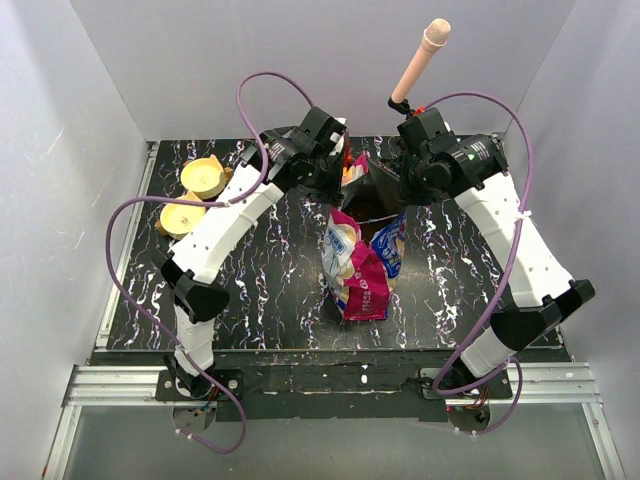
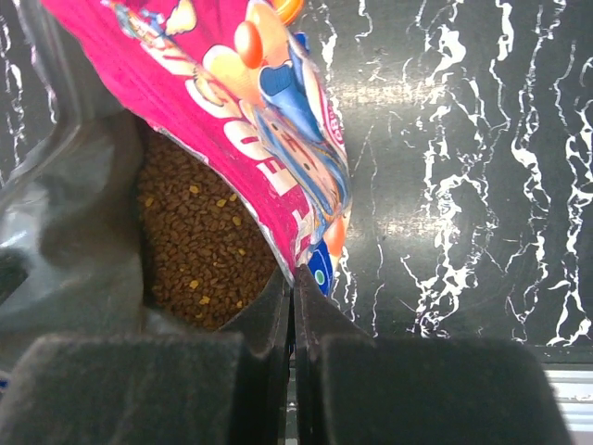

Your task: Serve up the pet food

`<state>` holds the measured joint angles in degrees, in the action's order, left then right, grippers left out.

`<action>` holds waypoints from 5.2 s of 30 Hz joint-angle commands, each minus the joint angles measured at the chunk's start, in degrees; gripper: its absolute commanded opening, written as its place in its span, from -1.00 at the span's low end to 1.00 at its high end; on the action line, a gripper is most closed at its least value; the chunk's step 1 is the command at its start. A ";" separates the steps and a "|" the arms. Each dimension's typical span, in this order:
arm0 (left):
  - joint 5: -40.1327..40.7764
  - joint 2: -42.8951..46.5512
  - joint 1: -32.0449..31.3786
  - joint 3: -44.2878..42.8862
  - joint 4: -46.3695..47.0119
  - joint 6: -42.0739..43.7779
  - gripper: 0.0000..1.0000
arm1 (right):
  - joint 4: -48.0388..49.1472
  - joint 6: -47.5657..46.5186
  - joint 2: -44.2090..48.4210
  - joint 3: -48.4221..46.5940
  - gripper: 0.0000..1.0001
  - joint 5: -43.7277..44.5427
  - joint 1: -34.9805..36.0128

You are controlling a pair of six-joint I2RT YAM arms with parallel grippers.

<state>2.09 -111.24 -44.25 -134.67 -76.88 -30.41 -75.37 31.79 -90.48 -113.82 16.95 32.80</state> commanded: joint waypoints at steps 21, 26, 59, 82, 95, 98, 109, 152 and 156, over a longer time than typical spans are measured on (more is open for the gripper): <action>-19.84 12.89 0.30 10.30 22.83 -3.78 -1.00 | -6.01 3.89 -1.71 -0.69 0.34 -10.36 -2.21; -19.06 14.64 0.30 11.89 24.85 -3.51 -1.00 | -7.95 4.95 -2.69 0.43 0.65 -12.19 -5.45; -21.51 14.21 0.39 12.68 25.91 -0.96 -1.00 | 0.41 5.74 6.46 12.93 -0.22 -22.67 -16.10; -22.58 13.76 0.74 14.34 25.30 -2.02 0.47 | -15.06 -11.84 4.08 -13.44 -0.97 6.44 -21.99; -13.95 28.71 11.55 34.73 22.22 -6.14 0.60 | -0.40 -6.04 8.91 6.57 -0.97 -13.86 -2.74; -16.75 27.22 14.36 35.79 21.33 -9.92 0.60 | -0.39 -6.39 10.05 8.35 -0.97 -15.10 -2.74; -16.76 18.35 20.51 47.82 41.59 -27.14 0.49 | 3.13 -6.31 16.82 16.96 -0.97 -22.31 -2.82; 7.29 -33.08 22.63 14.02 47.66 -8.63 -1.00 | -3.38 -8.50 22.27 14.14 -0.97 -22.76 -3.18; 17.49 -23.53 21.14 20.29 37.43 -2.12 -1.00 | -2.50 -9.64 22.54 15.73 -0.97 -17.58 -3.35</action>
<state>7.27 -143.37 -21.96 -119.46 -20.62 -41.89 -79.46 22.59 -71.61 -97.23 -2.26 29.28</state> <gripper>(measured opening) 0.284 0.023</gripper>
